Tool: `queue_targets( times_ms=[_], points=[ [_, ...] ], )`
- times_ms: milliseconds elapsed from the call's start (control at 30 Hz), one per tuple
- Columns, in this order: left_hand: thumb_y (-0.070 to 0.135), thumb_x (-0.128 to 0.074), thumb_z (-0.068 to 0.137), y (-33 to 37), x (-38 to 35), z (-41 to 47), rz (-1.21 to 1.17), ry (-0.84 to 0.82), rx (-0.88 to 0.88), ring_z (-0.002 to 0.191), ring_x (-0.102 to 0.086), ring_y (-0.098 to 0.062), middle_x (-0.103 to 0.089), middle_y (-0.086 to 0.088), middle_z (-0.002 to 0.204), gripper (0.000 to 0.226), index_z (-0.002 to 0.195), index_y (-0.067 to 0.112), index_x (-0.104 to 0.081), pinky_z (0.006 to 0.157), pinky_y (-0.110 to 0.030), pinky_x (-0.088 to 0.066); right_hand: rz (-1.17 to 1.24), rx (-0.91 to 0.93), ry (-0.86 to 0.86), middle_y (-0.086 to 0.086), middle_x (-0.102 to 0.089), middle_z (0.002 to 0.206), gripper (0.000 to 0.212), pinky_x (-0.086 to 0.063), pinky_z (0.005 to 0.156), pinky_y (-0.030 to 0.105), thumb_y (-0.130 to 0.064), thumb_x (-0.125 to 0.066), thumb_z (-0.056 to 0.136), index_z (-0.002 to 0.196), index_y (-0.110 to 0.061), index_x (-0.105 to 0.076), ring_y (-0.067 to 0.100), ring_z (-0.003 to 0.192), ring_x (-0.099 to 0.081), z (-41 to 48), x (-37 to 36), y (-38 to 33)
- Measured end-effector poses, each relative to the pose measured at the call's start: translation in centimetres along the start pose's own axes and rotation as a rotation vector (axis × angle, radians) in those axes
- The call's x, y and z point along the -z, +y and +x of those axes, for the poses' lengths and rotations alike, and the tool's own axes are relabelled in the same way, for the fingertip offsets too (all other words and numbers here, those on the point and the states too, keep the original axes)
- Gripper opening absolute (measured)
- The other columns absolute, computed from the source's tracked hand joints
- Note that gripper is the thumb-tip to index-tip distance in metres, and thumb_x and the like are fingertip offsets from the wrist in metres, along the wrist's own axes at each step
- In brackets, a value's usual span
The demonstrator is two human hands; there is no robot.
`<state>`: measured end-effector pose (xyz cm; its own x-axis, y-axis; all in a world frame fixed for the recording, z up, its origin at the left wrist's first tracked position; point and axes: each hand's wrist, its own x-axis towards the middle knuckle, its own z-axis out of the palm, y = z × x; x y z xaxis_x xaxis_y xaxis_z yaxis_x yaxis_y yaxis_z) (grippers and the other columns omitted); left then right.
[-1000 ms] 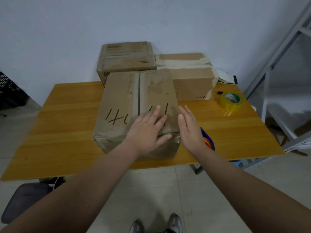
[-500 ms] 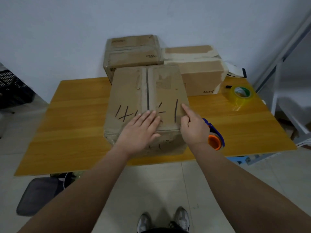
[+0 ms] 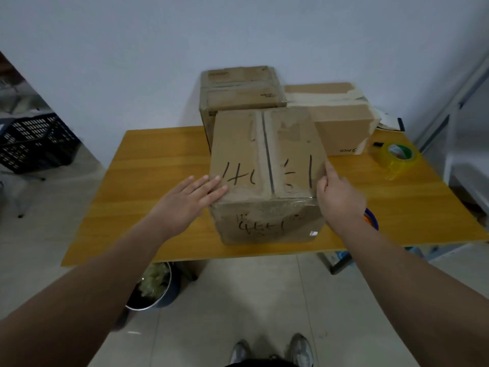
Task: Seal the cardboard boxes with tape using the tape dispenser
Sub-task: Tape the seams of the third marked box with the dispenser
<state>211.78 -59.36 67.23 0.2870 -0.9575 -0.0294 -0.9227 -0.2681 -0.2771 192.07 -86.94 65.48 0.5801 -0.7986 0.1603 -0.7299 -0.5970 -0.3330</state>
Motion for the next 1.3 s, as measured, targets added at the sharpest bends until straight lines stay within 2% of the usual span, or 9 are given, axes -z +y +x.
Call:
queue_targets(
  times_ms=[67,133,233,333,500,667,900,1067,1300],
  points=[
    [0.013,-0.052,0.094,-1.2,0.2,1.0,0.079,0.037,-0.008,0.145,0.001,-0.018,0.020,0.004,0.151,0.095,0.139,0.035,0.029,0.114,-0.034,0.001,0.019,-0.064,-0.002,0.013,-0.046,0.137,0.054,-0.047,0.079,0.045,-0.041,-0.024,0.099,0.150,-0.025,-0.016,0.033,0.105,-0.054,-1.2,0.3,-0.7],
    [0.018,-0.054,0.094,-1.4,0.9,2.4,0.103,0.015,-0.047,0.145,0.004,-0.019,0.019,0.002,0.154,0.090,0.143,0.035,0.020,0.114,-0.033,0.003,0.037,-0.121,-0.004,0.011,-0.012,0.157,0.061,-0.030,0.105,0.054,-0.048,-0.027,0.098,0.151,-0.025,-0.007,0.035,0.139,-0.024,-2.8,0.4,-1.8],
    [0.026,-0.057,0.092,-1.0,2.0,3.5,0.079,-0.032,-0.132,0.144,0.008,-0.017,0.012,-0.001,0.157,0.081,0.149,0.030,0.001,0.111,-0.030,0.011,0.137,-0.230,-0.123,0.012,0.019,0.156,0.073,-0.007,0.114,0.052,-0.055,-0.021,0.097,0.150,-0.018,0.011,0.029,0.145,0.011,-4.9,-0.2,-3.6],
    [0.040,-0.057,0.089,0.3,3.1,2.2,-0.011,0.007,-0.262,0.145,0.004,-0.015,0.003,0.002,0.158,0.072,0.148,0.022,-0.021,0.110,-0.026,0.017,0.234,-0.256,-0.196,0.012,0.027,0.154,0.079,-0.001,0.115,0.046,-0.055,-0.021,0.096,0.146,-0.009,0.021,0.025,0.143,0.018,-6.5,-0.6,-5.1],
    [0.066,-0.042,0.082,6.1,3.7,0.7,-0.110,0.029,-0.247,0.143,-0.014,-0.023,-0.016,-0.011,0.156,0.087,0.143,0.004,-0.033,0.111,-0.028,0.007,0.750,-0.178,-0.396,0.006,-0.003,0.159,0.087,-0.016,0.117,0.040,-0.039,-0.045,0.097,0.146,-0.009,0.020,0.024,0.144,-0.011,-8.0,-0.8,-7.5],
    [0.049,-0.047,0.091,10.5,3.4,3.0,-0.362,0.047,0.010,0.144,-0.009,-0.018,-0.012,-0.005,0.157,0.074,0.148,0.010,-0.019,0.114,-0.030,-0.005,0.980,-0.265,-0.323,0.001,-0.042,0.140,0.061,-0.040,0.103,0.041,-0.039,-0.043,0.098,0.149,-0.019,-0.015,0.020,0.123,-0.045,-9.1,-1.0,-7.9],
    [0.056,-0.018,0.093,0.7,-0.9,-1.4,-0.212,0.059,0.181,0.145,-0.003,-0.018,-0.003,0.000,0.159,0.064,0.149,0.032,0.000,0.114,-0.035,0.003,0.595,-0.281,-0.019,-0.008,-0.060,0.094,0.031,-0.039,0.057,0.023,-0.052,-0.038,0.095,0.111,-0.028,-0.049,0.007,0.079,-0.054,-6.6,-0.5,-5.1],
    [0.048,-0.028,0.097,-2.2,-2.4,-4.4,-0.429,-0.040,0.392,0.140,-0.019,-0.034,0.001,0.006,0.158,0.055,0.146,0.045,-0.004,0.111,-0.049,-0.022,0.423,-0.549,-0.266,0.017,-0.050,0.126,0.088,-0.055,0.077,0.048,-0.076,-0.034,0.083,0.145,-0.014,-0.024,0.035,0.096,-0.060,-2.8,0.7,-4.4],
    [0.037,-0.055,0.092,2.2,-0.9,-7.1,-0.421,0.214,0.235,0.115,-0.048,-0.034,-0.038,-0.010,0.142,0.059,0.145,0.025,-0.033,0.096,-0.040,-0.041,1.087,-0.764,-0.038,0.009,-0.026,0.152,0.113,-0.031,0.111,0.046,-0.052,-0.073,0.073,0.151,-0.021,0.002,0.032,0.137,-0.030,-7.1,-2.2,-9.7]
  ],
)
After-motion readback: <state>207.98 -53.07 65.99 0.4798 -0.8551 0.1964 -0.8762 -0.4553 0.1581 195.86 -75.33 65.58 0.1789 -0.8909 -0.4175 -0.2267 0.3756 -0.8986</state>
